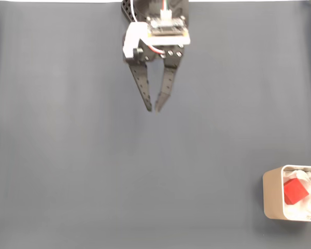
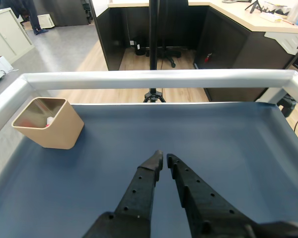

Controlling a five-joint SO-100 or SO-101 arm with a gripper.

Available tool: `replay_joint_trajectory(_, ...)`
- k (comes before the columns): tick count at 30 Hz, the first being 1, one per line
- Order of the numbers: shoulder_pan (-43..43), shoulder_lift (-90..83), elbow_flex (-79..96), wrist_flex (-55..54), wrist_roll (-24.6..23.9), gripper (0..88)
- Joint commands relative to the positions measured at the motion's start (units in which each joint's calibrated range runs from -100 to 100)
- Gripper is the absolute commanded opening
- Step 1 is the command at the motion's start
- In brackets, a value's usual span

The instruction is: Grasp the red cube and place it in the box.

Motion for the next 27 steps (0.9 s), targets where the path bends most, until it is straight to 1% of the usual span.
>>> replay_joint_trajectory(1, 0.94, -14.03, 14.85, 0.60, 0.24, 0.0)
replay_joint_trajectory(5, 0.73, -24.95, 29.99, 2.65, -0.05, 0.0)
replay_joint_trajectory(9, 0.30, -31.45, 39.03, 6.33, 0.15, 0.0)
replay_joint_trajectory(14, -0.27, -35.61, 42.49, 15.19, -0.39, 0.0)
replay_joint_trajectory(20, -0.20, -35.87, 42.58, 25.68, -0.49, 0.0)
replay_joint_trajectory(27, -0.55, -35.87, 42.58, 30.43, -0.73, 0.0)
